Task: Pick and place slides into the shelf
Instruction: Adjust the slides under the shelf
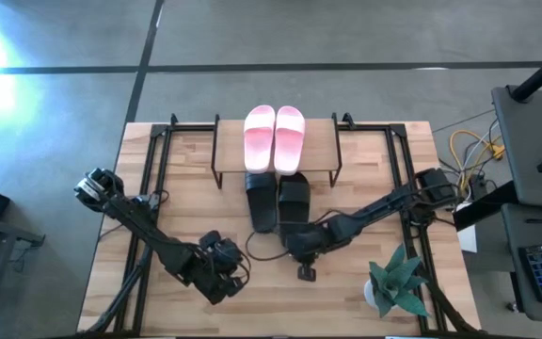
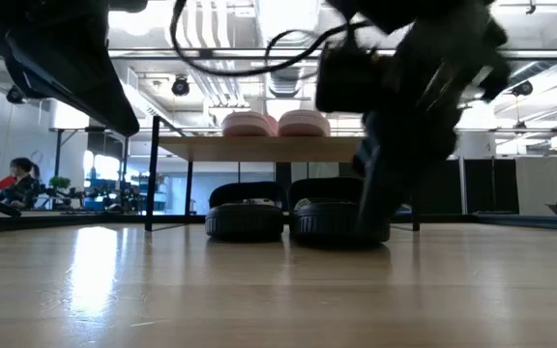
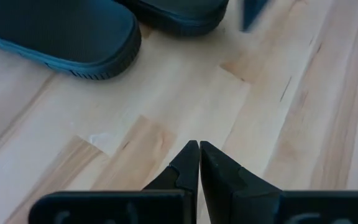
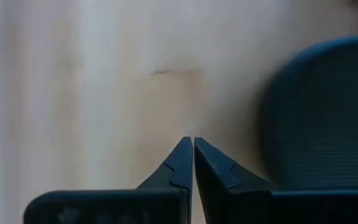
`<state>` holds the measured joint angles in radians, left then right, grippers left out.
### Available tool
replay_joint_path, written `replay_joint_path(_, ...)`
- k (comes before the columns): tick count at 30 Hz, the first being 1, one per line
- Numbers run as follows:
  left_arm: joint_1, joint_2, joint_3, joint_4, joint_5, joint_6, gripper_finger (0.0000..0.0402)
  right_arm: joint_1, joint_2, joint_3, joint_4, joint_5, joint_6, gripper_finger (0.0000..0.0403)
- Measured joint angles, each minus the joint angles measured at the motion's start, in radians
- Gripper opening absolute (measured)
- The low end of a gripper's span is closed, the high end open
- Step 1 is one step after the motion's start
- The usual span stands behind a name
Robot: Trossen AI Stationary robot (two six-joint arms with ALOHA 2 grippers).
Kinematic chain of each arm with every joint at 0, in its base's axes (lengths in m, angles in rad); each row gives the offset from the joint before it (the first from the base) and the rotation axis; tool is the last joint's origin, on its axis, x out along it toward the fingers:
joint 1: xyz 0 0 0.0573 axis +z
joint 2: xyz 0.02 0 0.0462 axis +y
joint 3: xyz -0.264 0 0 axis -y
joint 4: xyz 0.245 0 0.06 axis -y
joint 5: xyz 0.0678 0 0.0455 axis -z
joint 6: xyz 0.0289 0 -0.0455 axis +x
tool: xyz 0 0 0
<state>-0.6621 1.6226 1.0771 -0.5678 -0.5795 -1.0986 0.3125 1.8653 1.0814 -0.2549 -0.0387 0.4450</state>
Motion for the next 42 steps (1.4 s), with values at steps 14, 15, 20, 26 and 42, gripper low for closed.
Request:
replay_joint_path(14,0.001,0.0,-0.002,0.003,-0.025,0.057,0.0,-0.201,0.011,0.093,-0.16,0.293,-0.092,0.0008)
replay_joint_path(15,0.001,0.0,-0.002,0.002,-0.025,0.058,0.0,-0.218,0.011,0.098,-0.162,0.291,-0.095,0.0008)
replay_joint_path(20,0.01,0.0,-0.006,0.008,-0.003,-0.005,0.0,-0.247,0.003,0.126,-0.251,0.227,-0.083,0.0008)
replay_joint_path(26,0.031,0.0,-0.097,0.174,0.022,-0.092,0.0,-0.153,-0.045,0.115,-0.316,0.225,-0.051,0.0009)
replay_joint_path(42,0.147,0.001,-0.399,0.691,-0.131,-0.2,0.0,0.091,-0.302,0.082,-0.444,0.698,0.216,0.0009)
